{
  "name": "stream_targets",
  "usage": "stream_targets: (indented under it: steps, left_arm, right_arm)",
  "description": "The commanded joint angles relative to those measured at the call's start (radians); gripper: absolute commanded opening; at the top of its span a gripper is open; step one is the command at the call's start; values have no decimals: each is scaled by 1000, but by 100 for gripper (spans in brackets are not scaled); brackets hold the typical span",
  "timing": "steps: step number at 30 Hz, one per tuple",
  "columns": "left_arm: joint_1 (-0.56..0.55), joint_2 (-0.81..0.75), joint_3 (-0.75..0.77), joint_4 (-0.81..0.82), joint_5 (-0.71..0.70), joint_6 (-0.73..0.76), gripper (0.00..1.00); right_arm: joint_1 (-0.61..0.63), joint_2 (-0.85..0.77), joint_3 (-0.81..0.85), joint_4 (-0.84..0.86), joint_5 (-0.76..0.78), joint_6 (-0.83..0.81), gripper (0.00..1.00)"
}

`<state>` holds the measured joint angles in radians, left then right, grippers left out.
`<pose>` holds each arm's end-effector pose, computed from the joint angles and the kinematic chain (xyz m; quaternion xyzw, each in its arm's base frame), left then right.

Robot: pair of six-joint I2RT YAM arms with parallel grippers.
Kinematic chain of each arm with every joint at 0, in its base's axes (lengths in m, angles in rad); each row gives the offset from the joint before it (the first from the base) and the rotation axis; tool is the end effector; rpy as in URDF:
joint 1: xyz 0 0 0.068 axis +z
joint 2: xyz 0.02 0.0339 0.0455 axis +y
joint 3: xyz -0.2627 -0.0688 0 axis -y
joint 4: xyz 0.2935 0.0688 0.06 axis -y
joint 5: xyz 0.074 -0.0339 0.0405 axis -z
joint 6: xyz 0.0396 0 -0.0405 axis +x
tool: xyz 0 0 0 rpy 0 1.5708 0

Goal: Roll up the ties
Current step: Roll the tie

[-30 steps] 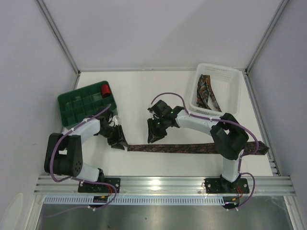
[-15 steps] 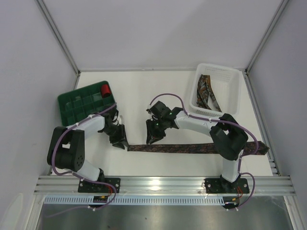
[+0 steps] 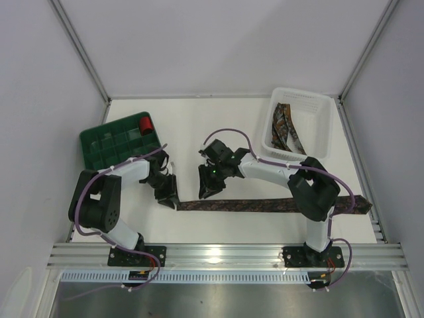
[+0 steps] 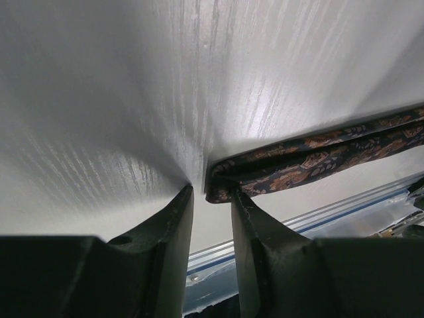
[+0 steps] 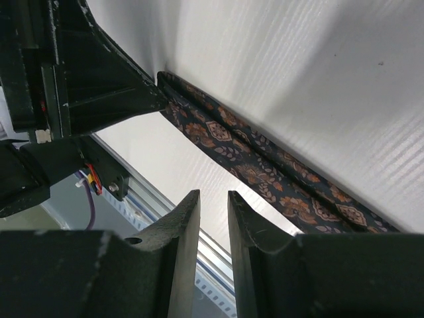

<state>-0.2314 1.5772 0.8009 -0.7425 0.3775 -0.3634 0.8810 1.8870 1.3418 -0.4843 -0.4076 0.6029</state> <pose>0.2681 -0.0782 0.1027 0.0599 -0.9801 0.1868 0.0306 0.2683 0.3499 0.1677 -0.1844 0.9270 0.3207 0.0612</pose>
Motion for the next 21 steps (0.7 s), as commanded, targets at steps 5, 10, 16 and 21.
stream_targets:
  steps: [5, 10, 16, 21]
  left_arm:
    - [-20, 30, 38, 20, -2, 27, 25]
    - [-20, 46, 41, 20, -3, 29, 9]
    - [-20, 50, 44, 20, 1, 32, 1]
    - [-20, 56, 53, 12, 3, 40, 1]
  right_arm:
    - [32, 30, 37, 38, -7, 31, 29]
    - [50, 57, 37, 49, -7, 40, 28]
    - [64, 80, 43, 55, -10, 40, 20]
    - [65, 78, 39, 32, 6, 26, 16]
